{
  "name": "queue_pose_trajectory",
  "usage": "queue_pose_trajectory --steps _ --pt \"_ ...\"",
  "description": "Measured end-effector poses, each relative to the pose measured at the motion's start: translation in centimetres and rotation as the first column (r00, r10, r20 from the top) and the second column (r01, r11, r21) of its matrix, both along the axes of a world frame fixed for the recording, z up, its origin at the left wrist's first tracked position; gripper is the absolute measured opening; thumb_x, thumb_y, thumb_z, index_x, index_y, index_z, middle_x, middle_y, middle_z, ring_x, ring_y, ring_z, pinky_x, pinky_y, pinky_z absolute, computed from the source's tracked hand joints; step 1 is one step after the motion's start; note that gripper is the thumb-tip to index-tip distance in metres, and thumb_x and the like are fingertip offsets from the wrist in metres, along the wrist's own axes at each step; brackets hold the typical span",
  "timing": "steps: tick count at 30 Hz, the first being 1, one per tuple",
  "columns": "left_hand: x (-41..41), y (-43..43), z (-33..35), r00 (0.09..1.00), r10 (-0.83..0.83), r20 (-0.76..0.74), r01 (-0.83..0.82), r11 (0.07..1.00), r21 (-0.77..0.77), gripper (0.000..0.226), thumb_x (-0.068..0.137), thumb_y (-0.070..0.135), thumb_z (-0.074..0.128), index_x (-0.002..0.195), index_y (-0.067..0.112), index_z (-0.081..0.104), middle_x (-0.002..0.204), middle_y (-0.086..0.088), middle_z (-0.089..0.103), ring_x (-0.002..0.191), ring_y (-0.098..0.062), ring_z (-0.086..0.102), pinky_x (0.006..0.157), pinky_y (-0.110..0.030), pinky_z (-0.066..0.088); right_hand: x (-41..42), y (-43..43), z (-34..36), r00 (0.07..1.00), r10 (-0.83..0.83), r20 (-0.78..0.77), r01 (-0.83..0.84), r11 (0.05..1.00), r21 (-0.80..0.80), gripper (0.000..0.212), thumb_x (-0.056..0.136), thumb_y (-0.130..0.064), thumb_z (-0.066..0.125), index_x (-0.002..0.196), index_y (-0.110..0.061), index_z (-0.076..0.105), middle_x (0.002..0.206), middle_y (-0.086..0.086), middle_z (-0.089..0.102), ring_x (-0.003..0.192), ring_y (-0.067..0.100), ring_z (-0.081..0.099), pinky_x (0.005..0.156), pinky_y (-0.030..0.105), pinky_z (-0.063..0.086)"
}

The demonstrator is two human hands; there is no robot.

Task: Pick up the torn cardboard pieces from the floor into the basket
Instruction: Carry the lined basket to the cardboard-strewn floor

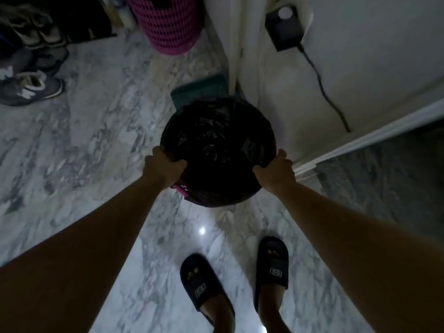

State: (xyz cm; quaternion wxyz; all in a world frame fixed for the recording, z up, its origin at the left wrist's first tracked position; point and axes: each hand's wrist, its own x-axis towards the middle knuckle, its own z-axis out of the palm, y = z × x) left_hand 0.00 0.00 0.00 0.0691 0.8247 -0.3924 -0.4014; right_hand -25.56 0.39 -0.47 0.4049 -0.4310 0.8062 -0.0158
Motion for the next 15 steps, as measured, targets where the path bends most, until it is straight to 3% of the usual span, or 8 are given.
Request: queue_pose_trajectory --steps 5,10,15 --pt "0.4 -1.0 -4.0 0.987 0.12 -0.109 -0.118 0.993 0.025 0.092 0.081 0.033 0.075 0.151 0.008 0.02 0.144 -0.021 0.044 0.129 -0.039 0.047 0.106 -0.048 0.045 1.4 -0.6 -3.5 0.993 -0.117 0.027 0.118 0.993 -0.023 0.083 0.096 -0.022 0.056 0.158 -0.004 0.003 0.152 0.024 0.029 0.137 0.045 0.038 0.108 0.047 0.038" --pt "1.2 -1.6 -4.1 0.981 0.151 -0.118 -0.139 0.985 0.103 0.117 0.046 0.056 0.08 0.146 0.016 0.034 0.14 -0.016 0.048 0.122 -0.037 0.053 0.1 -0.049 0.051 0.9 -0.5 -3.8 0.971 -0.239 0.01 0.239 0.97 -0.044 0.056 0.095 -0.01 0.054 0.144 0.001 0.027 0.143 0.029 0.038 0.128 0.046 0.047 0.102 0.045 0.043" --pt "1.9 -0.3 -0.6 0.985 0.16 -0.063 -0.157 0.986 0.048 0.091 0.069 0.041 0.067 0.144 0.004 0.031 0.136 -0.021 0.05 0.117 -0.036 0.055 0.099 -0.048 0.05 0.3 0.8 -1.0 0.928 -0.372 0.027 0.373 0.927 -0.029 0.055 0.095 -0.008 0.051 0.143 0.005 0.027 0.142 0.028 0.043 0.127 0.044 0.049 0.102 0.045 0.044"
